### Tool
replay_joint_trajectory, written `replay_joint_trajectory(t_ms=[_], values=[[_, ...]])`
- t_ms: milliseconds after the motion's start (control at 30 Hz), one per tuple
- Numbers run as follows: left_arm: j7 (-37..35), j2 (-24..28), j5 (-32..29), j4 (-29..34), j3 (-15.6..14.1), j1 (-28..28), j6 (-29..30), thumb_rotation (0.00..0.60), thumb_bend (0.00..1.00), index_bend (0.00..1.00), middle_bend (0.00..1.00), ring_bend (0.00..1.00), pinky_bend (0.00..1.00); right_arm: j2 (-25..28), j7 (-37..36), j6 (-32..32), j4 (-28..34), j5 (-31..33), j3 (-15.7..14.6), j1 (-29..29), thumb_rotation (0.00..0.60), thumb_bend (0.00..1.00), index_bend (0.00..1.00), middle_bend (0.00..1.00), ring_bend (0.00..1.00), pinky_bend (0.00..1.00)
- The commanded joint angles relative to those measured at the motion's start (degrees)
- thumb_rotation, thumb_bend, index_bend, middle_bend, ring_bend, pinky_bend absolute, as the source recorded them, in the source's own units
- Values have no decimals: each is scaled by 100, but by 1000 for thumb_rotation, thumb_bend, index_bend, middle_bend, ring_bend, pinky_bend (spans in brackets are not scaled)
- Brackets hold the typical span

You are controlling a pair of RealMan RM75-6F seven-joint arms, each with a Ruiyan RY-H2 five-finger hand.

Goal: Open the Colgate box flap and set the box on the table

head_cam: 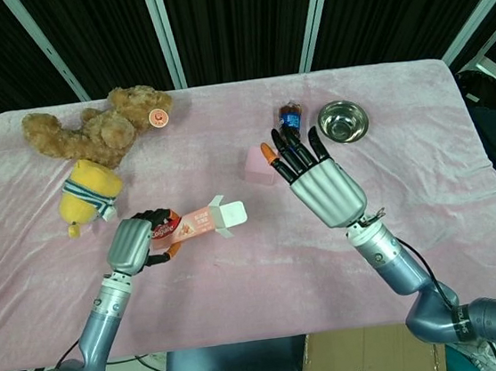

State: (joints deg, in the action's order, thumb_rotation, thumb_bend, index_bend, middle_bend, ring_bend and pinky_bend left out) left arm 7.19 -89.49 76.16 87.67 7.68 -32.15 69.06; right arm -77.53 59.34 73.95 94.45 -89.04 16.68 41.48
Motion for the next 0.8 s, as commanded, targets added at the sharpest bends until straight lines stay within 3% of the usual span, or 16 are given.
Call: replay_joint_trajectory(t_ms=[33, 267, 333, 433, 800], values=[[340, 205, -179, 1, -195, 56, -251, 600, 350, 458, 454, 360, 432, -59, -89, 17, -35, 39, -93, -59, 600, 274, 64, 85, 47, 265], [655, 269, -362, -52, -246, 81, -396, 600, 298, 400, 391, 300, 381, -13, -221, 185, -24, 119, -215, -277, 600, 274, 64, 85, 47, 268], [777, 302, -479, -34, -248, 83, -469, 600, 193, 312, 290, 199, 280, -10, -276, 220, 9, 167, -256, -346, 600, 274, 64, 85, 47, 269], [1036, 446, -705, 214, -244, 114, -525, 600, 120, 210, 192, 112, 191, 39, -461, 323, 56, 253, -456, -595, 600, 274, 64, 85, 47, 269], [808, 977, -496, 913, -252, 395, -122, 600, 118, 191, 172, 109, 171, 231, -1320, 780, 193, 368, -880, -1318, 600, 274, 60, 85, 48, 269]])
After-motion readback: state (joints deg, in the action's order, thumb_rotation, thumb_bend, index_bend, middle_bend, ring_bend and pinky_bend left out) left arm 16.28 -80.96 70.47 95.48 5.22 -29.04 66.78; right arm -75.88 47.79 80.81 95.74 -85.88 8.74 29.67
